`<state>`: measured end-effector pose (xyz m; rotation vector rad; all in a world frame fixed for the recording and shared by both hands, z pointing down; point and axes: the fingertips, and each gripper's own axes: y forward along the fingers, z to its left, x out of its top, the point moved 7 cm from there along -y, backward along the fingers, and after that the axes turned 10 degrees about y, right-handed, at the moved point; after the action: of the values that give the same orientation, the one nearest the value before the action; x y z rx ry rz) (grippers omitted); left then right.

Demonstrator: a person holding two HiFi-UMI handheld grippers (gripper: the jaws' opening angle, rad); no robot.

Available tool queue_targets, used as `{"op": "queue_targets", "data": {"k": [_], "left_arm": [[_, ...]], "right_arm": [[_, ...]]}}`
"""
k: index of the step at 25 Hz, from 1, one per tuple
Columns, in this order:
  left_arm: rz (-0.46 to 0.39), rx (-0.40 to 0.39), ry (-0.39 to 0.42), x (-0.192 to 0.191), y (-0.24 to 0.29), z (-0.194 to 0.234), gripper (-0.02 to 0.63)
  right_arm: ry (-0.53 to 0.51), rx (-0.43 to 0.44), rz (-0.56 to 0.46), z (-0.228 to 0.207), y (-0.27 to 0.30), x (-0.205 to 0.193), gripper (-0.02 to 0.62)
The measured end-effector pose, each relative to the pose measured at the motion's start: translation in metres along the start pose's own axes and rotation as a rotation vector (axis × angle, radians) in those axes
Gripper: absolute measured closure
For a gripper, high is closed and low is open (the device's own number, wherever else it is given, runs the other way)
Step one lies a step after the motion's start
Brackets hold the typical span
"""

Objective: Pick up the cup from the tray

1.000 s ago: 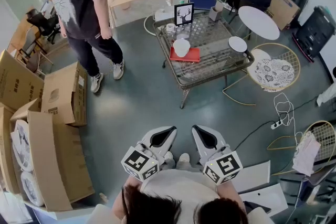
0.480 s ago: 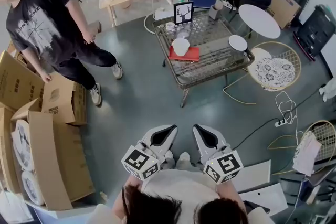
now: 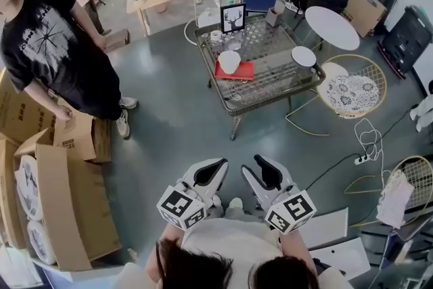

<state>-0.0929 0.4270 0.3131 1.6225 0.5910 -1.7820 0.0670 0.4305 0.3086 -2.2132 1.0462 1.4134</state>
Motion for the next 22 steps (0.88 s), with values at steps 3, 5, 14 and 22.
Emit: {"op": "queue_targets", "data": {"k": [3,5,14,22], "left_arm": [[-0.013,0.027,-0.021,0.0,0.002,0.002,0.606],[-0.009,0.033,-0.02,0.0,0.005,0.002,0.606],[0.021,0.055,0.008,0.0,0.031,0.014,0.58],[0.013,0.079,-0.005,-0.002,0.061,0.066,0.568]], "right_arm": [[-0.023,-0.006,0.02,-0.008,-0.002,0.001,0.407],[-0.033,-0.002,0.035,-0.012,-0.004,0.003,0.407],[-0.045,0.004,0.061,-0.038,0.007,0.014,0.4],[-0.056,-0.001,0.1,-0.074,0.054,0.032,0.365]]}}
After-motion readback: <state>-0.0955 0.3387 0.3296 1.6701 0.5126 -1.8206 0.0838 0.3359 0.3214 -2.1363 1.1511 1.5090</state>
